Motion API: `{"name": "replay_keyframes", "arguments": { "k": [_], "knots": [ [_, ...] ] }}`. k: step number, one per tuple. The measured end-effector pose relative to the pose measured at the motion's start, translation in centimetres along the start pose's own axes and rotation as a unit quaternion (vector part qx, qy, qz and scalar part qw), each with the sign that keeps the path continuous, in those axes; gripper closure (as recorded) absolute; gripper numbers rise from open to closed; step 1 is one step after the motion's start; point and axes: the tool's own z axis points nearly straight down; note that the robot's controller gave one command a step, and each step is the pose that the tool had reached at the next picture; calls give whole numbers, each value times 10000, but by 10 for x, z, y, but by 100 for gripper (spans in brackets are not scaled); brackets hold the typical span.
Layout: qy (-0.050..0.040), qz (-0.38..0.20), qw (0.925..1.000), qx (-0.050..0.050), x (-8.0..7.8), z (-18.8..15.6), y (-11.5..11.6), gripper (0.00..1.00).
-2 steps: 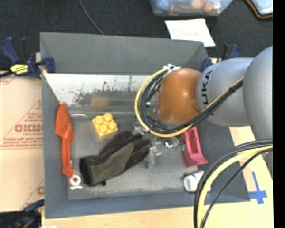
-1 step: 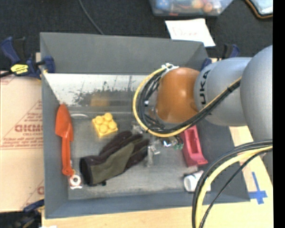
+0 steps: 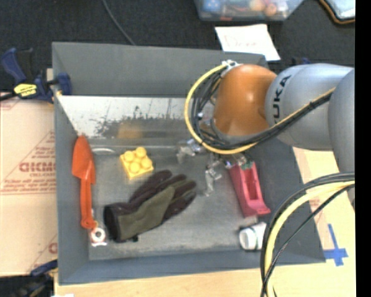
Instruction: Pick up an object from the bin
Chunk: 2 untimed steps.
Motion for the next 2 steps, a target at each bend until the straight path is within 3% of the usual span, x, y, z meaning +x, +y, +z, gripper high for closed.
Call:
{"name": "replay_keyframes", "arguments": {
  "k": [1, 2],
  "knots": [
    [26, 611, 9981, -31, 12, -116, 27, 0],
    [-47, 653, 9979, 3, 5, -136, 28, 0]
  ]
}}
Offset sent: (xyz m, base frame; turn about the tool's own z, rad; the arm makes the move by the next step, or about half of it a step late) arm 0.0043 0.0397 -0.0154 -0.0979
